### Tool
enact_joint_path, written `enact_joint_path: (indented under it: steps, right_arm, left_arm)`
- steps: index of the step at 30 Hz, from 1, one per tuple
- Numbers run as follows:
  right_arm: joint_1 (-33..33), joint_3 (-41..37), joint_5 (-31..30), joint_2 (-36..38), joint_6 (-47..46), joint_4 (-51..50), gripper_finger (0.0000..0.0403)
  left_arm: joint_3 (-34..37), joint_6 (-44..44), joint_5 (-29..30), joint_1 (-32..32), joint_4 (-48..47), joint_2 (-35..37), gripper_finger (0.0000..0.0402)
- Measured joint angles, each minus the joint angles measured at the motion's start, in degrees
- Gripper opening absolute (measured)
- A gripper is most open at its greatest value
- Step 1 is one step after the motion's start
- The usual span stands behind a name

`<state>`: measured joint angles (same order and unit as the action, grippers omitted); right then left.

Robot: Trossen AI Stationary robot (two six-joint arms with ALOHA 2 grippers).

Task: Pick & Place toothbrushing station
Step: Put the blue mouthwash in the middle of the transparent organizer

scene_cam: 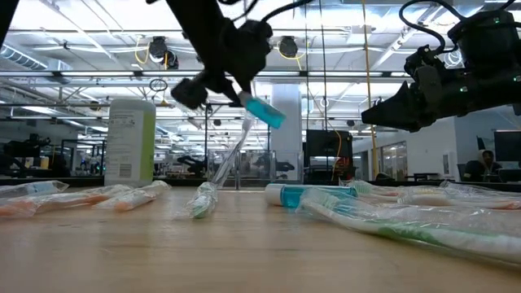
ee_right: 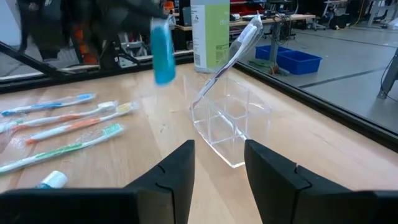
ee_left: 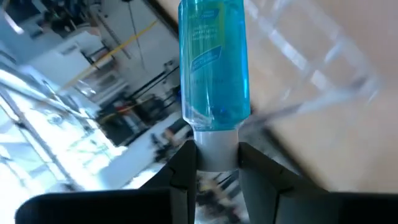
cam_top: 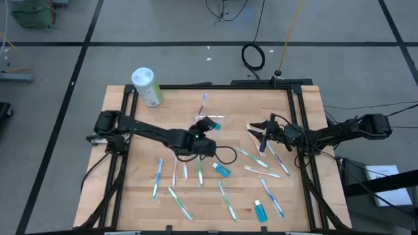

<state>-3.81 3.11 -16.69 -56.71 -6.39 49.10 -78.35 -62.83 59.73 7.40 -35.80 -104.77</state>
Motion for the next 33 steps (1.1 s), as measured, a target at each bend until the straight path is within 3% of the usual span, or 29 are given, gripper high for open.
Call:
enact_joint_path:
  steps: [7, 12, 17, 22, 33]
  right_arm:
    - [0.0, 0.0, 0.0, 0.0, 0.0, -1.3, 0.0130]
    - [0.0, 0.0, 0.0, 0.0, 0.0, -1.5, 0.0130]
    - [0.0, 0.0, 0.0, 0.0, 0.2, -1.4, 0.0130]
    - [0.0, 0.0, -0.1, 0.0, 0.2, -2.0, 0.0130]
    - [0.0, 0.0, -0.1, 0.0, 0.2, -1.8, 0.0130]
  left_arm:
    - [0.0, -22.9, -0.7, -5.3, -0.1, 1.2, 0.0083]
    - [-0.1, -33.3, -1.6, -9.9, 0.8, 0.4, 0.0084]
    - [0.0, -43.2, -2.3, -12.4, 8.3, -0.7, 0.0085]
    - [0.0, -46.7, -5.9, -12.7, 12.4, -1.0, 0.0085]
    - [0.0, -52.9, -9.3, -13.5, 10.0, -1.0, 0.0085]
